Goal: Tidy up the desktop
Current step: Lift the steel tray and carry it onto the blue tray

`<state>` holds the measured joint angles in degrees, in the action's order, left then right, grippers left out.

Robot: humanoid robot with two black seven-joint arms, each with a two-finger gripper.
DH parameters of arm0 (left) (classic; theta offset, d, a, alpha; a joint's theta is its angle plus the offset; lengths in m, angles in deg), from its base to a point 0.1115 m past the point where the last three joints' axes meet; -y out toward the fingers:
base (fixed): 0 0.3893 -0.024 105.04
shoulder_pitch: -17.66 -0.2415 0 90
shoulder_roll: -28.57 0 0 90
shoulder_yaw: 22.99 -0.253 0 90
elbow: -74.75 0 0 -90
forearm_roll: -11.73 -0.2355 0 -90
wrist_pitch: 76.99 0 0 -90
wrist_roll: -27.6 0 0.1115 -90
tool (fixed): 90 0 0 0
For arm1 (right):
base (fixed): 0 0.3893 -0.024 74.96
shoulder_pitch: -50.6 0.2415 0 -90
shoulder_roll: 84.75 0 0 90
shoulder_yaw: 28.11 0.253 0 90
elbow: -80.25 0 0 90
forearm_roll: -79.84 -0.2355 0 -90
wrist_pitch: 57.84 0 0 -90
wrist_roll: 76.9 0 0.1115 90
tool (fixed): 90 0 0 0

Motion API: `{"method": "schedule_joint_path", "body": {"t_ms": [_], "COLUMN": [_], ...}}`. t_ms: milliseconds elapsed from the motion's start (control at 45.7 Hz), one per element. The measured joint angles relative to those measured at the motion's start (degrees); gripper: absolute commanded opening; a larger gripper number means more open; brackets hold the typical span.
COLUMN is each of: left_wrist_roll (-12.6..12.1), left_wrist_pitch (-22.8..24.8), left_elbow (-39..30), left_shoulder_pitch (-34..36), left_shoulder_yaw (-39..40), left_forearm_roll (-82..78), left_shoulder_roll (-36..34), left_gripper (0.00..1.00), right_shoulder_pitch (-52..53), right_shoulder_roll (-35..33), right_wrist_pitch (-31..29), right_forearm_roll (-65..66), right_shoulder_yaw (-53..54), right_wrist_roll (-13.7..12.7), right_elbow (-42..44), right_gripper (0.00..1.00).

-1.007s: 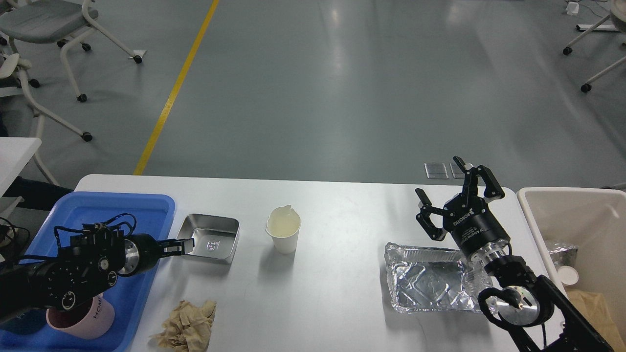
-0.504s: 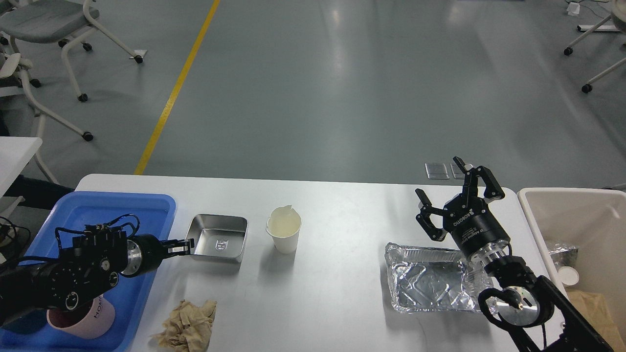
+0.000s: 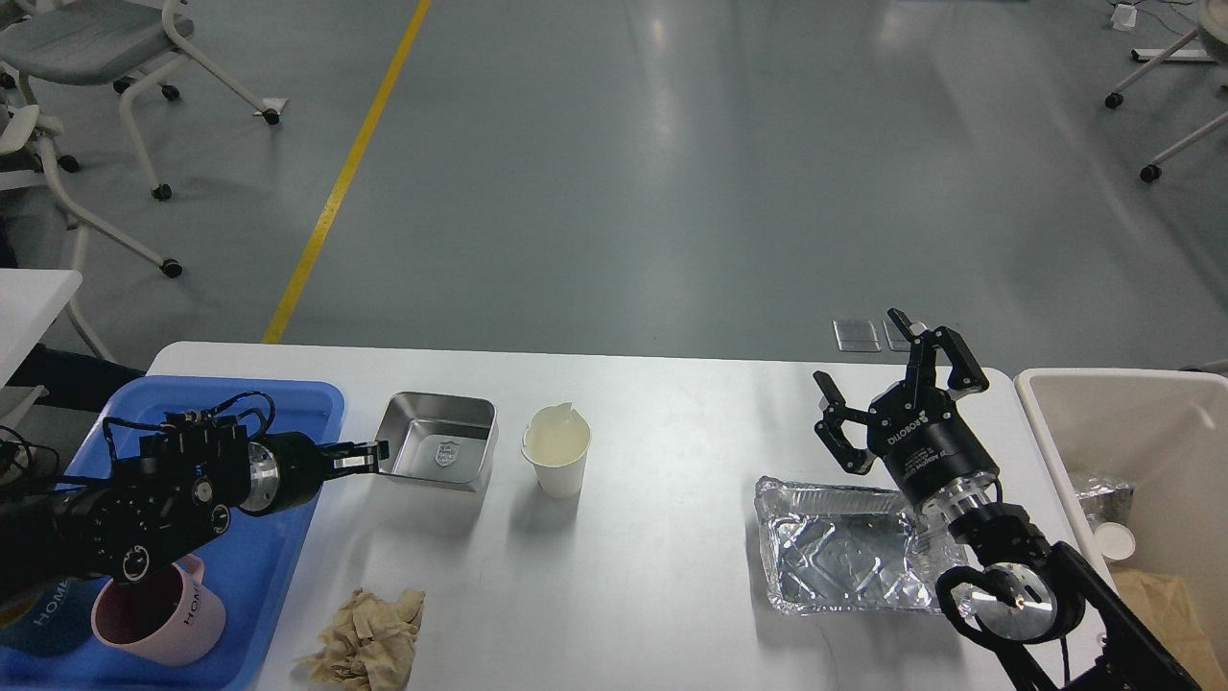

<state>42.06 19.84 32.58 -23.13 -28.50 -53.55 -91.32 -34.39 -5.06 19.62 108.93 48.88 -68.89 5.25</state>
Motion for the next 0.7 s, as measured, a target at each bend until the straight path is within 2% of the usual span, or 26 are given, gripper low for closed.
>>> {"method": "schedule_joint_path", "body": {"t_ms": [153,482,701], "left_wrist_roll": [0.1,0.4,2.6], "left_wrist_pitch": [0.4,2.0,3.2], "left_elbow": [-2.2,-12.3,-16.7], "left_shoulder_pitch": [1.8,4.0,4.0], "left_shoulder_yaw": [0.1,0.5,0.4], "left_forearm_roll": [0.4,0.9,0.7], "left_shoulder_roll": [-5.2,-21.3,-31.5], "left_gripper": [0.02,0.03,0.03], "right_shoulder_pitch": [0.0,0.3,0.2], "right_shoulder_roll": [0.0,0.3,0.2], "right_wrist_pitch": [0.0,0.0,0.0], "right_forearm_roll": [0.0,0.7,1.1], "right_shoulder_yaw": [0.0,-0.1,-0.2], "right_wrist_roll": [0.0,0.0,0.0], "right_elbow": [0.0,0.0,0.0], "right_gripper": [1.00,1.00,1.00]}}
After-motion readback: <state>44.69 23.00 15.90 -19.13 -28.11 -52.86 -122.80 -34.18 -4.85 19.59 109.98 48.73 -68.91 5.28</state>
